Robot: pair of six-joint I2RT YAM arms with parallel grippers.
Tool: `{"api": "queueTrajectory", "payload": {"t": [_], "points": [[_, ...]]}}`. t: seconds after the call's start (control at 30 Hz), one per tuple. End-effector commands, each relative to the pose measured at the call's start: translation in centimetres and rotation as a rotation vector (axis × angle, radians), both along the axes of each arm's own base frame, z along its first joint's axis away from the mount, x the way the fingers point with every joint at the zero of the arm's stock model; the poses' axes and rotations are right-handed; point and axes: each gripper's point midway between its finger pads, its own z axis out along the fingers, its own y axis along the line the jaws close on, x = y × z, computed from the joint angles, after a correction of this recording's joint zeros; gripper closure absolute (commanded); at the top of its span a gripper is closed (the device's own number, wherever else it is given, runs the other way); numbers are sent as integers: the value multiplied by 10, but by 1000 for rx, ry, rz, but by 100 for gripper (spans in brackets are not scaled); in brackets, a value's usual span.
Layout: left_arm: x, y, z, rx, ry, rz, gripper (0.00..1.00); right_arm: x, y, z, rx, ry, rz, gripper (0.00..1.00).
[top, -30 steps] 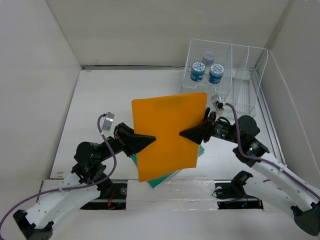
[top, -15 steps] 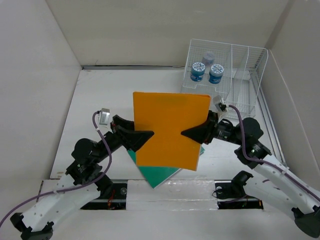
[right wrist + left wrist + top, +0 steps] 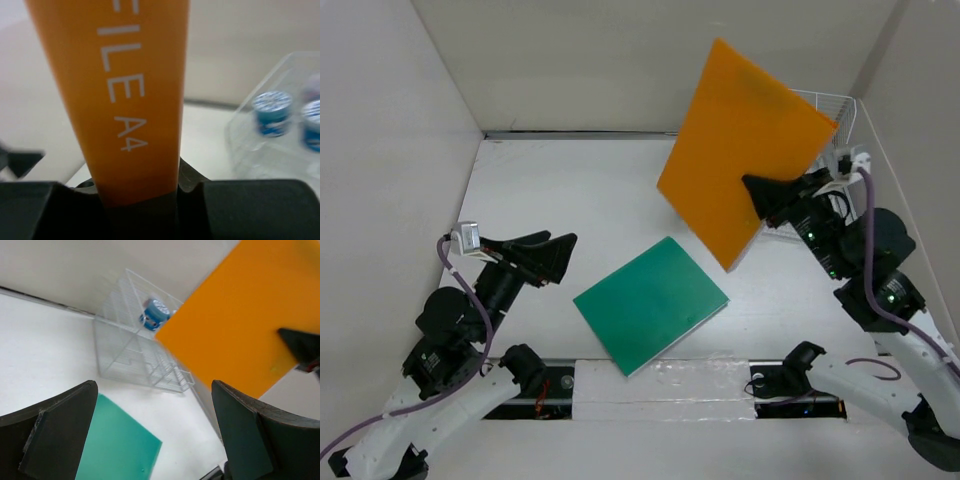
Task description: Organize the desk
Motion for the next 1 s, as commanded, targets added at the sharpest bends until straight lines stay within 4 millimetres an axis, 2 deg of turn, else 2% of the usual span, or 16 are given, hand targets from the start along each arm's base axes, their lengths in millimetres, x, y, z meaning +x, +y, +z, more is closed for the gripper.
{"api": "queueTrajectory", "payload": {"t": [0.0, 0.03, 0.07, 0.23, 0.4, 0.43, 0.57, 0.6, 0.67, 0.7, 0.77, 0.8, 0.87, 0.9, 0.93, 0.97], "points": [[3, 18, -15, 93, 42, 85, 6, 14, -82, 46, 11, -62, -420, 100], [4, 20, -19, 110, 49, 92, 6, 21, -106, 51, -2, -38, -563, 100], [4, 20, -22, 116, 52, 95, 6, 22, -116, 48, -15, -25, -620, 100], [6, 16, -35, 142, 60, 83, 7, 27, -161, 76, -61, -53, -898, 100], [6, 13, -43, 160, 57, 70, 7, 35, -182, 83, -139, -77, -1041, 100], [6, 13, -43, 159, 54, 71, 7, 35, -185, 93, -92, -123, -1063, 100], [6, 10, -47, 173, 53, 59, 7, 64, -185, 74, -249, -184, -1112, 100], [5, 10, -48, 176, 53, 52, 7, 68, -196, 73, -261, -194, -1141, 100], [5, 9, -49, 180, 52, 49, 7, 86, -187, 69, -281, -264, -1063, 100], [5, 10, -49, 179, 55, 52, 7, 93, -201, 67, -294, -278, -1096, 100], [4, 10, -48, 176, 50, 49, 7, 109, -198, 63, -295, -306, -1017, 100], [3, 10, -47, 173, 45, 50, 7, 119, -213, 52, -311, -288, -1036, 100], [3, 12, -46, 173, 37, 54, 7, 133, -213, 43, -272, -293, -968, 100], [3, 12, -47, 176, 36, 54, 7, 142, -216, 28, -270, -275, -957, 100], [3, 12, -47, 182, 38, 54, 7, 147, -224, 24, -226, -286, -946, 100], [3, 12, -47, 182, 38, 54, 7, 148, -220, 25, -232, -293, -923, 100]]}}
